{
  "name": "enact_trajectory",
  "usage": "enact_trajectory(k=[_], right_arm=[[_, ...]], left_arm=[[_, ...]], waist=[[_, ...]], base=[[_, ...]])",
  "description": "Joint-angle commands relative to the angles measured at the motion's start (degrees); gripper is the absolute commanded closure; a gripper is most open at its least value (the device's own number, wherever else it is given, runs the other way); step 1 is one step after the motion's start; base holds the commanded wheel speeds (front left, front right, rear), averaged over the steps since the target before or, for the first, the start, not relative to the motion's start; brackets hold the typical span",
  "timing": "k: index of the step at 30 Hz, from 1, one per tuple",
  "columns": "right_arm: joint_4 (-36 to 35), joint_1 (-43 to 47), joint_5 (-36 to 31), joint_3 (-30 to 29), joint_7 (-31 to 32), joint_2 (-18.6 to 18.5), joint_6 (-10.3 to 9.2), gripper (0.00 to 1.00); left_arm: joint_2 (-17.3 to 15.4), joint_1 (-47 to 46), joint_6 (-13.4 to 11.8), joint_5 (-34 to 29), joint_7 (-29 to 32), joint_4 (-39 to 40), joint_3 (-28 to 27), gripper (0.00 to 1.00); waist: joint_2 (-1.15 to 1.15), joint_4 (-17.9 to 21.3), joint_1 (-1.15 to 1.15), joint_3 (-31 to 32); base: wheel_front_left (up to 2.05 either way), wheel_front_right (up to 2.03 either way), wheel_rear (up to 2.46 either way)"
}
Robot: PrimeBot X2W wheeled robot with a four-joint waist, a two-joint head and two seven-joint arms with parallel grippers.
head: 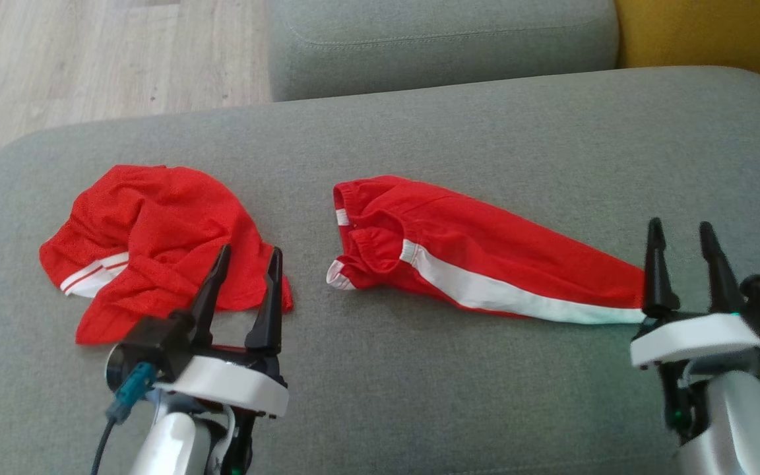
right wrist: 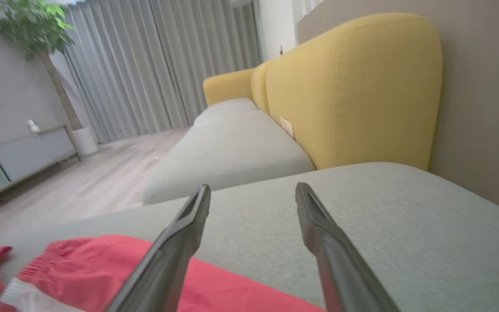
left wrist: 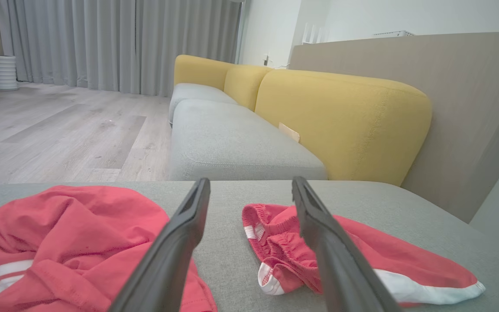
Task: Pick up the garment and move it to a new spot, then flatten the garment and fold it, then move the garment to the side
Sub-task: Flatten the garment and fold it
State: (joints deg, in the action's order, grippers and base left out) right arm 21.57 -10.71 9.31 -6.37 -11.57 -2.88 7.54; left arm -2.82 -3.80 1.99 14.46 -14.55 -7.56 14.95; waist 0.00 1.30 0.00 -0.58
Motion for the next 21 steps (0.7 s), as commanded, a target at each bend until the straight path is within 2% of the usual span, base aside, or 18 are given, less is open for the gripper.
enact_trajectory(k=[1,8,17,21], right_arm=[[-3.0,-0.2,2.0,2.7,-1.3,0.0,-0.05,0.00],[-7.5,5.5,8.3,6.7,-3.3,0.0,-0.05,0.00],[-9.4,7.1,8.2,7.5,-3.4,0.0,-0.05,0.00],[-9.0,6.4,7.4,7.3,-3.4,0.0,-0.05,0.00]], left_arm=[[-0.1,-1.9,-0.3,0.3,-0.4,2.2,-1.4,0.00],[-0.1,-1.8,-0.7,0.8,-0.4,2.6,-0.2,0.00],[-0.1,-2.3,-0.5,0.5,-0.4,0.7,0.7,0.00],[-0.1,-3.6,0.6,0.2,-0.4,-1.4,2.2,0.00]], waist=[[0.00,0.2,0.00,0.1],[0.00,0.9,0.00,0.1],[0.00,2.5,0.00,-1.5],[0.00,3.2,0.00,-2.7]], base=[[0.00,0.00,0.00],[0.00,0.00,0.00],[0.00,0.00,0.00],[0.00,0.00,0.00]])
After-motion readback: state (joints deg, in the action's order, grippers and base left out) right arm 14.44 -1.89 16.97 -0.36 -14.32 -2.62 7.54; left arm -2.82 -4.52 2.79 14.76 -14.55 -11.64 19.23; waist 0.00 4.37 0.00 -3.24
